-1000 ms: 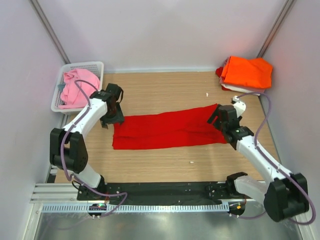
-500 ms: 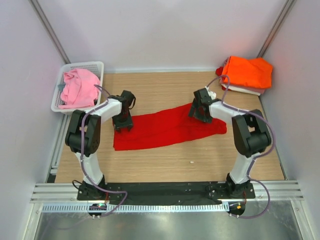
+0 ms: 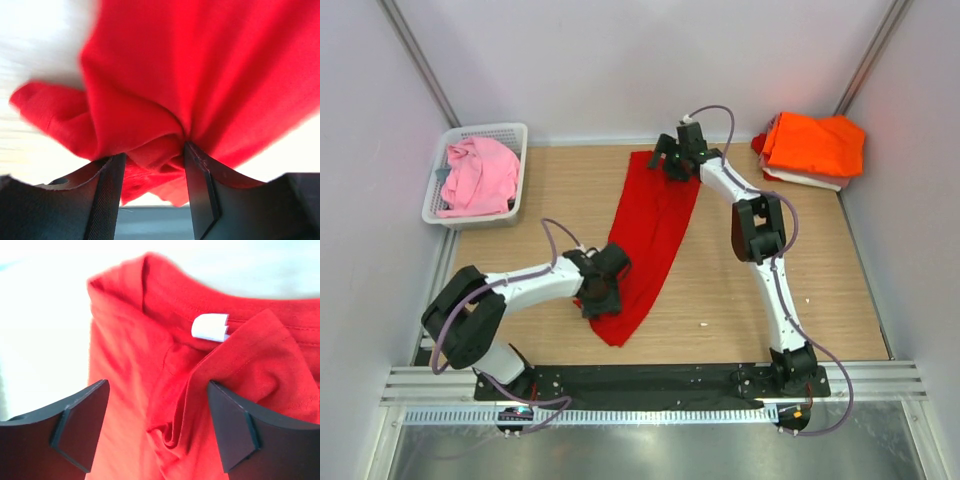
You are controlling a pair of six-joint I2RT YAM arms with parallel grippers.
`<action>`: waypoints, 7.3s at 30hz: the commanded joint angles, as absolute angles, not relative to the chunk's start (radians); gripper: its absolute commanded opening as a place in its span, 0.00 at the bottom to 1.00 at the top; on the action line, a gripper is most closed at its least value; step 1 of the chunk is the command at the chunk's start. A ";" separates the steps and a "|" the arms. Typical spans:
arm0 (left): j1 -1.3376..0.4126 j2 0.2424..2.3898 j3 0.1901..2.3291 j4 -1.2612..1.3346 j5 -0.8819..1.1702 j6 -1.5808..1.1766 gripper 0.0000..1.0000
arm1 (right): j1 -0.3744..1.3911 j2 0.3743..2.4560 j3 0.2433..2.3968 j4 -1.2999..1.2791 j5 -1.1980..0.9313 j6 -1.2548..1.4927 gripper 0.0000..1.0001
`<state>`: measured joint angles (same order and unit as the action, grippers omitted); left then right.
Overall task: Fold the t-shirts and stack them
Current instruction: Fold the tshirt
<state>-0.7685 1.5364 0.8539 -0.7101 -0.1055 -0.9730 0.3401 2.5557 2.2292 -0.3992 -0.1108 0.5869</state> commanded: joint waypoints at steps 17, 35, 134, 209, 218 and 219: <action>-1.085 1.496 1.336 -1.184 -0.219 -1.051 0.58 | 0.370 2.405 1.924 0.084 -0.321 0.514 0.91; -0.699 1.282 1.102 -0.948 -0.215 -0.869 0.62 | 0.379 2.024 1.553 -0.072 -0.034 0.454 0.86; -0.660 1.554 1.311 -0.864 -0.103 -0.802 0.00 | 0.660 1.417 1.098 -0.531 0.141 0.667 0.01; -0.417 1.638 0.847 -0.325 0.252 -0.795 0.55 | 0.449 1.624 0.770 -0.140 -0.267 0.703 0.01; -0.443 1.704 0.805 -0.238 0.229 -0.833 0.06 | 0.449 1.625 0.772 -0.149 -0.275 0.690 0.01; -0.443 1.704 0.804 -0.236 0.229 -0.833 0.00 | 0.449 1.620 0.772 -0.153 -0.275 0.690 0.01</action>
<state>-0.4355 1.6661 0.8425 -0.2600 0.2699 -0.8368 0.4458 1.6428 0.7868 -0.1272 -0.2783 0.7090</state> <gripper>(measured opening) 0.061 0.038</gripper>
